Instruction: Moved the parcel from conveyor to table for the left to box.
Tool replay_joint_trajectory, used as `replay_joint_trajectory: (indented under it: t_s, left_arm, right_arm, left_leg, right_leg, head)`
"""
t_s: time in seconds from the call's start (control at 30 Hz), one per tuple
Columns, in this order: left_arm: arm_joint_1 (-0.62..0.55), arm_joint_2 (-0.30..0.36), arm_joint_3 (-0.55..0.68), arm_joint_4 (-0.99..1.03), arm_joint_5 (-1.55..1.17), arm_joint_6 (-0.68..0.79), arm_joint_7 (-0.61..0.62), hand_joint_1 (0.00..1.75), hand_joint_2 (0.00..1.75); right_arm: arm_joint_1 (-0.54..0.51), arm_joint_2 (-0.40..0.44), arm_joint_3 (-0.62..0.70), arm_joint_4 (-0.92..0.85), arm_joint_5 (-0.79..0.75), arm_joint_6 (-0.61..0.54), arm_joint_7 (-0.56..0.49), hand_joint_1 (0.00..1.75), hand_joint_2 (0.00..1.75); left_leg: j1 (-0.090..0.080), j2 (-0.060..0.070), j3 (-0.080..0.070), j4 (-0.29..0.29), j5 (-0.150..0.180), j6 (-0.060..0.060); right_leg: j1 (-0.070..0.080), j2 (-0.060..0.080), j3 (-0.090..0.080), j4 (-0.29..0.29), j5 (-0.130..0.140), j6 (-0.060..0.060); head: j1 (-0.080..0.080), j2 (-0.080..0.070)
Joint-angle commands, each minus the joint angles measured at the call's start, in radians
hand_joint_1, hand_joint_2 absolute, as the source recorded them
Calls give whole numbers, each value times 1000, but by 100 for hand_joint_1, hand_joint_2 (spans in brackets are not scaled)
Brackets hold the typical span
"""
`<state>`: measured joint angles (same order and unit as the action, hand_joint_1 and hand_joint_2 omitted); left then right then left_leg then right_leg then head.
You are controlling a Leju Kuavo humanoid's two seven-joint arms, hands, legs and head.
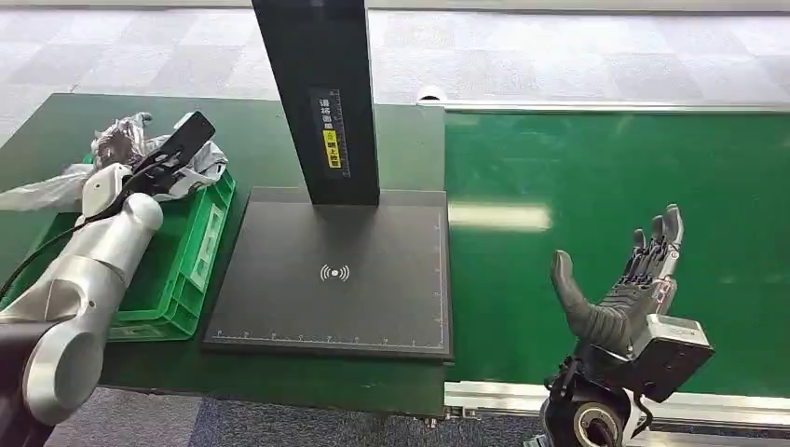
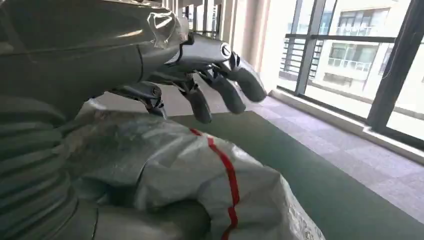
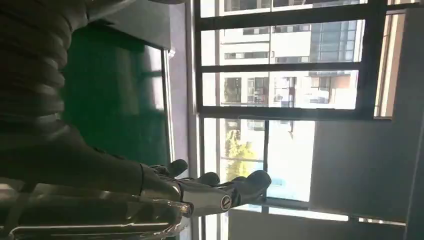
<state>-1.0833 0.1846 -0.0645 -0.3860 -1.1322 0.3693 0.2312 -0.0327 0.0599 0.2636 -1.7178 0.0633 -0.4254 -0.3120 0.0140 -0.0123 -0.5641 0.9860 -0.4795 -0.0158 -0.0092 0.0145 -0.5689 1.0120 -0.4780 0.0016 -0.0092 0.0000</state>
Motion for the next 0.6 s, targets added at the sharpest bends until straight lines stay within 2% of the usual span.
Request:
replay_joint_trajectory:
  t_s: [0.03, 0.47, 0.6]
  left_arm:
    - [-55, 2, -44, 89, -26, -49, 34, 0, 175]
    - [-31, 35, -56, 87, -79, -28, 72, 0, 175]
    - [-2, -14, 148, 22, 163, -20, -109, 0, 175]
  right_arm:
    - [-11, -27, 2, 20, 0, -32, 10, 0, 175]
    - [3, -17, -44, -5, 11, -54, 8, 0, 175]
    - [4, -26, -54, 6, 13, -59, 8, 0, 175]
  left_leg:
    - [1, 0, 0, 0, 0, 1]
    - [0, 2, 1, 0, 0, 1]
    - [0, 0, 0, -1, 1, 1]
  right_leg:
    - [1, -2, 1, -1, 0, 0]
    - [1, 0, 1, -1, 0, 0]
    - [0, -2, 1, -1, 0, 0]
  head:
    - [0, 0]
    - [0, 0]
    - [0, 0]
